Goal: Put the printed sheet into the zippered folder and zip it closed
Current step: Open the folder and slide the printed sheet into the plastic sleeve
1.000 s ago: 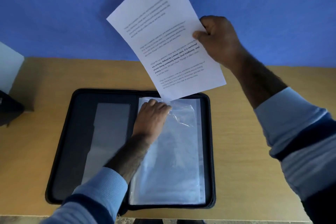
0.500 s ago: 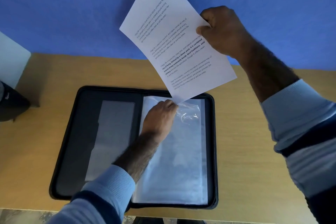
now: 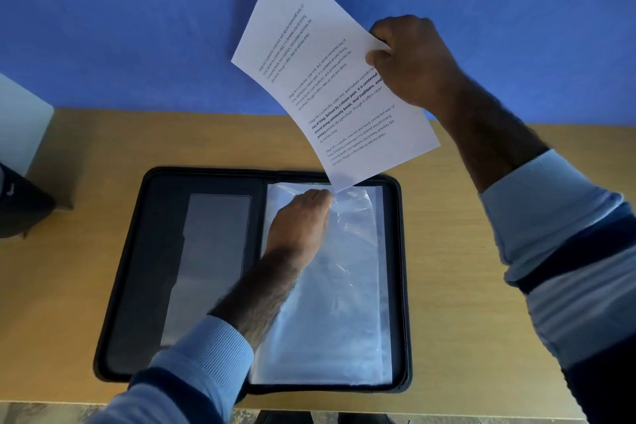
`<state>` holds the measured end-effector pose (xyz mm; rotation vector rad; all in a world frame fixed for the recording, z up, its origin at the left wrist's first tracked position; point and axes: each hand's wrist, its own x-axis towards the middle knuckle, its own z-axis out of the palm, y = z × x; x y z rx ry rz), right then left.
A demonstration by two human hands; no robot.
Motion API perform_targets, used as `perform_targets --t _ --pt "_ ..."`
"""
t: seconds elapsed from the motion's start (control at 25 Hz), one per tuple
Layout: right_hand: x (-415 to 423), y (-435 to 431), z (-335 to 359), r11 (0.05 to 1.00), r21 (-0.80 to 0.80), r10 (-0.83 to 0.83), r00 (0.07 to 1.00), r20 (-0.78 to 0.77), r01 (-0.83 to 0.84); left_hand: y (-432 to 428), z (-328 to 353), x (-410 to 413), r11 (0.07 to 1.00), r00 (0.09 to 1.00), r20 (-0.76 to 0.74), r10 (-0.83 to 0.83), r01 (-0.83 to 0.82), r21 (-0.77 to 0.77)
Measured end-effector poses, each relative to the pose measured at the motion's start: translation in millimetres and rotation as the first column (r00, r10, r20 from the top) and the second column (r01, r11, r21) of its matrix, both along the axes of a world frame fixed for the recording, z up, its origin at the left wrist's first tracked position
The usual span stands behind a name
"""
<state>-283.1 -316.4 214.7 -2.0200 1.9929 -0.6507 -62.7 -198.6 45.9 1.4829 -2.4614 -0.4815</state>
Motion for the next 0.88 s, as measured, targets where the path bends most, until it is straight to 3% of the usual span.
perform_targets --t 0.48,0.88 --pt "17 4 -31 0.991 0.134 -0.052 0.980 0.193 0.027 -4 19 -13 0.999 0.997 -0.067 0.042 -0.040 0.035" --pt "40 13 -74 0.980 0.177 -0.160 0.886 0.435 0.091 -10 28 -22 0.997 0.996 -0.055 0.065 -0.062 0.056"
